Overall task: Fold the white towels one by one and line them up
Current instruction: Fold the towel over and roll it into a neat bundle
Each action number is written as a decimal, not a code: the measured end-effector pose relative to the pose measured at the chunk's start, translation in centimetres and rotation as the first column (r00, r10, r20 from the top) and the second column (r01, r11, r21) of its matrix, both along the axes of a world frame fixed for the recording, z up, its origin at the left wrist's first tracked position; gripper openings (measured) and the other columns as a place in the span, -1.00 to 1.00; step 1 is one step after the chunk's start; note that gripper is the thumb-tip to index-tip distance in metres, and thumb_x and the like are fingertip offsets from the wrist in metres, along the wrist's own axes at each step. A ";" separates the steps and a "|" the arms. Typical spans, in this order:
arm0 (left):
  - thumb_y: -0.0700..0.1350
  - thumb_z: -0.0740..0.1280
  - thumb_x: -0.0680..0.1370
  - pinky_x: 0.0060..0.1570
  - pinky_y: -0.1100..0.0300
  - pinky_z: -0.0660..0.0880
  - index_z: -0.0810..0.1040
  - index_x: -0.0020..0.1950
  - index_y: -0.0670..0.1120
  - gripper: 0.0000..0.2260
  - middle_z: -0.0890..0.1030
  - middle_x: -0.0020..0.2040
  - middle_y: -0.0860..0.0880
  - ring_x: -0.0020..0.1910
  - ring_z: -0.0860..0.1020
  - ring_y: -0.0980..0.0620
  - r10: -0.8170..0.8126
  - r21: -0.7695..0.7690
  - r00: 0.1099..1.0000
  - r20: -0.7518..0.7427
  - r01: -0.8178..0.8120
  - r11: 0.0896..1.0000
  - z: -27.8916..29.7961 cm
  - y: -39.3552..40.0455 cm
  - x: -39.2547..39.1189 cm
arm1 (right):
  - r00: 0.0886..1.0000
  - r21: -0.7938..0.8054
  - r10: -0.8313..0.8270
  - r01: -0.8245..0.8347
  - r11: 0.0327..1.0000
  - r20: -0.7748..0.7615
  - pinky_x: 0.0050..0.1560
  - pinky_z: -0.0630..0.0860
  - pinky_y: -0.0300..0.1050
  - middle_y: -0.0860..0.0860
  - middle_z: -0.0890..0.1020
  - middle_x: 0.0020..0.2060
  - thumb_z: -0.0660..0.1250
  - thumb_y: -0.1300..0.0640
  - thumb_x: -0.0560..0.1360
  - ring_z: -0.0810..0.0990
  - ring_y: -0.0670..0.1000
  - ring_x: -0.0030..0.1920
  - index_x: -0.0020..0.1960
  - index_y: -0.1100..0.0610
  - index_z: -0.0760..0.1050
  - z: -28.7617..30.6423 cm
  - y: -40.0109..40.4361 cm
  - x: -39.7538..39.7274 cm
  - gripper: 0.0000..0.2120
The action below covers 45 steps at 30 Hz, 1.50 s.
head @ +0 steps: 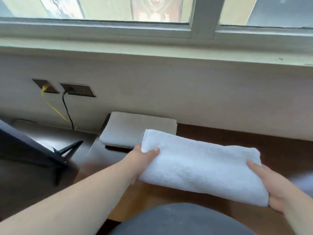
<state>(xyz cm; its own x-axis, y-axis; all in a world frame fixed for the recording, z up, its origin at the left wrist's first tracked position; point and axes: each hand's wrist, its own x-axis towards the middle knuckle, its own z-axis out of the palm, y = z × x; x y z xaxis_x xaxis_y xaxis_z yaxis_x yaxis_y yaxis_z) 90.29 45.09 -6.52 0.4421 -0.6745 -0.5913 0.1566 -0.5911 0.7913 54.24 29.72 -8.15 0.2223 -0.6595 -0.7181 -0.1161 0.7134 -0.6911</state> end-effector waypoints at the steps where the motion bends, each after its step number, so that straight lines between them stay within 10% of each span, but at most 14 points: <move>1: 0.24 0.42 0.37 -0.01 0.05 0.60 0.53 0.14 0.09 -0.58 0.69 -0.02 0.10 -0.08 0.68 0.04 0.003 -0.006 1.000 0.015 -0.003 1.000 0.2 0.4 1.5 | 1.000 0.018 -0.003 0.003 1.000 0.011 -0.16 0.65 0.18 0.13 0.71 0.08 0.43 -0.14 0.44 0.71 0.22 0.01 0.27 0.02 0.51 0.3 0.2 1.5 -0.53; 7: 0.36 0.31 0.44 -0.24 0.20 0.57 0.49 0.03 0.13 -0.64 0.59 -0.04 0.10 -0.11 0.62 0.03 0.099 0.078 0.989 0.110 -0.108 0.991 -0.1 0.8 10.8 | 0.997 0.053 -0.022 0.018 0.998 0.069 -0.12 0.64 0.22 0.17 0.70 0.07 0.26 -0.04 0.60 0.71 0.22 0.00 0.26 0.13 0.54 0.5 -0.8 10.4 -0.66; 16: 0.38 0.34 0.37 0.09 -0.17 0.55 0.47 0.20 0.02 -0.43 0.61 0.06 -0.06 -0.03 0.62 -0.18 0.108 0.117 0.947 0.302 -0.149 0.982 -2.5 -3.2 24.6 | 0.986 -0.007 -0.067 0.069 0.998 0.152 -0.09 0.64 0.10 0.11 0.71 0.06 0.32 0.01 0.61 0.71 0.15 0.03 0.36 0.13 0.46 -2.1 -3.5 25.2 -0.63; 24: 0.41 0.34 0.33 0.05 -0.18 0.55 0.41 0.35 0.01 -0.28 0.59 0.17 -0.10 0.03 0.60 -0.22 0.005 0.294 0.969 0.247 -0.080 0.952 -8.3 -5.6 26.8 | 0.993 -0.036 0.074 -0.077 0.996 -0.091 -0.02 0.58 -0.04 -0.05 0.63 0.15 0.25 -0.12 0.62 0.63 0.01 0.10 0.49 -0.02 0.33 -6.1 -4.2 27.0 -0.53; 33: 0.45 0.35 0.24 -0.02 -0.25 0.55 0.43 0.25 0.26 -0.37 0.60 0.15 -0.02 -0.02 0.61 -0.21 0.195 0.184 0.910 0.366 -0.276 0.944 -11.7 -4.5 30.8 | 0.936 -0.424 -0.114 -0.041 0.905 -0.333 -0.23 0.39 -0.27 -0.25 0.60 -0.19 0.23 -0.24 0.52 0.57 -0.20 -0.14 -0.12 -0.19 0.50 -5.6 -2.8 29.1 -0.83; 39: 0.24 0.34 0.44 -0.01 -0.17 0.56 0.33 0.42 0.06 -0.40 0.58 0.15 -0.10 0.00 0.61 -0.20 0.109 0.276 0.974 0.200 -0.163 0.947 -10.9 -3.9 28.1 | 0.893 -0.116 0.126 -0.194 0.974 -0.432 0.06 0.41 -0.06 -0.15 0.51 -0.10 0.22 -0.30 0.53 0.51 0.03 0.02 0.13 -0.02 0.45 -6.3 -2.3 28.6 -0.61; 45: 0.28 0.32 0.34 0.09 -0.22 0.52 0.37 0.39 0.10 -0.35 0.57 0.15 -0.08 0.01 0.59 -0.20 0.093 0.180 0.950 0.300 -0.152 0.972 -10.0 -4.8 28.1 | 0.896 -0.313 -0.024 -0.129 0.941 -0.443 -0.26 0.38 -0.17 -0.15 0.60 -0.18 0.21 -0.33 0.46 0.55 -0.11 -0.16 -0.13 -0.07 0.49 -6.0 -2.2 27.8 -0.66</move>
